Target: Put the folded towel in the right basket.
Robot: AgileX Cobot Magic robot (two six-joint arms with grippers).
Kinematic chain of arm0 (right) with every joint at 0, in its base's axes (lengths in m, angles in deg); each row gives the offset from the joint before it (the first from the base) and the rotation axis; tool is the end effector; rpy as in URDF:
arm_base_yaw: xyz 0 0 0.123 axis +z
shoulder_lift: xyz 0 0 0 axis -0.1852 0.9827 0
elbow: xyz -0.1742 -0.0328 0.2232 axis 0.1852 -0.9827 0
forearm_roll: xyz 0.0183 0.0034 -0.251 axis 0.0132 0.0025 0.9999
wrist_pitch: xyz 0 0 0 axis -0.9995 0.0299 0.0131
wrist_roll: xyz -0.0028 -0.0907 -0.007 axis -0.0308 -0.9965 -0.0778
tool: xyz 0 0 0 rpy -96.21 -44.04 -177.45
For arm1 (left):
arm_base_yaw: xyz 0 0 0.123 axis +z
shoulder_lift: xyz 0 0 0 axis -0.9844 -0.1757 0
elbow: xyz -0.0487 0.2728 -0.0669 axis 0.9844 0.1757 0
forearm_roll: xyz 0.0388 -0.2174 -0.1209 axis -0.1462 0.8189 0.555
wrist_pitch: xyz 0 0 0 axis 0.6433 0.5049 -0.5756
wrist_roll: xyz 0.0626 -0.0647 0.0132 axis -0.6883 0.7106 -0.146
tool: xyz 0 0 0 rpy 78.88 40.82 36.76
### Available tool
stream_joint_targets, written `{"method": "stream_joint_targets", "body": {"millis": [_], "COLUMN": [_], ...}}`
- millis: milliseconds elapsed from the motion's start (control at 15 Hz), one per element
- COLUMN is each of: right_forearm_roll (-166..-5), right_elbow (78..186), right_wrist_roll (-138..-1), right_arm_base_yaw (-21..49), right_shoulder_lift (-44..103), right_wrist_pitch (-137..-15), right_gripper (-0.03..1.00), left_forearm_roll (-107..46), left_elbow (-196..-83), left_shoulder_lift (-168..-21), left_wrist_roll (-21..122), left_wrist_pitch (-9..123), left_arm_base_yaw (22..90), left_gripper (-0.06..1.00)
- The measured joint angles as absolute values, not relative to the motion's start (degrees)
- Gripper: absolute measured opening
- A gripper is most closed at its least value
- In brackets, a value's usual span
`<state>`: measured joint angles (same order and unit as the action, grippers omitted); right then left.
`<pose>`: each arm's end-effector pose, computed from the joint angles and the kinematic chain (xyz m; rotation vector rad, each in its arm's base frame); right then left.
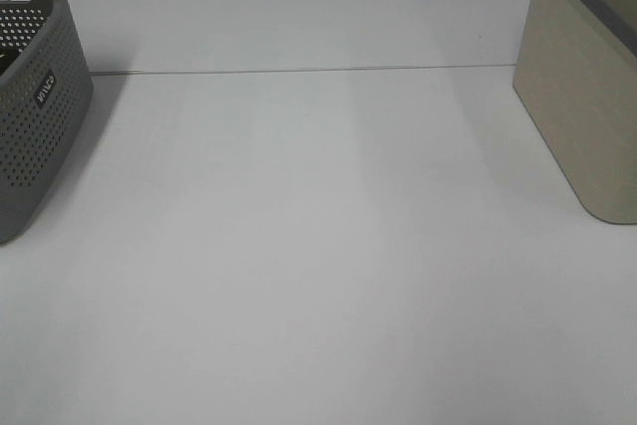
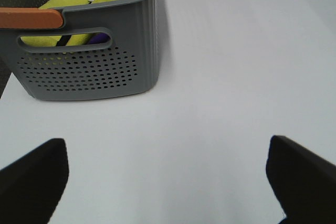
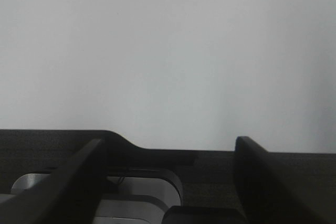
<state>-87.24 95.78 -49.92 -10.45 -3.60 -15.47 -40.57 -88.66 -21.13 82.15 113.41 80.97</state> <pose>0.0971 0.0146 0.3152 -0.0597 2.6289 0.2088 -0.0051 -0.0045 0.2777 0.0199 2.0332 -0.0324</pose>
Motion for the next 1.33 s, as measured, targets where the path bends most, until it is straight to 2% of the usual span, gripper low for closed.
{"method": "stream_joint_targets", "body": {"millis": [200, 600, 1333], "right_forearm_roll": [-87.12, -83.00, -82.77], "right_elbow": [86.04, 81.63, 81.28], "right_wrist_roll": [-50.15, -50.27, -50.27], "right_arm_base_yaw": [-10.45, -10.45, -10.45], "right_shoulder_lift": [-18.84, -39.18, -40.61], "right_wrist_pitch": [-15.59, -23.09, -24.01], "right_gripper": [0.65, 0.65, 0.65], "left_forearm_roll": [-40.57, -40.57, -40.57], "left_elbow": [-88.66, -88.66, -88.66], "left_shoulder_lift": [-21.13, -21.13, -21.13], "left_wrist_roll": [82.15, 82.15, 82.15], "left_wrist_pitch": [113.41, 113.41, 113.41], "left_arm_base_yaw": [80.97, 80.97, 80.97], "left_gripper": [0.97, 0.97, 0.97]}}
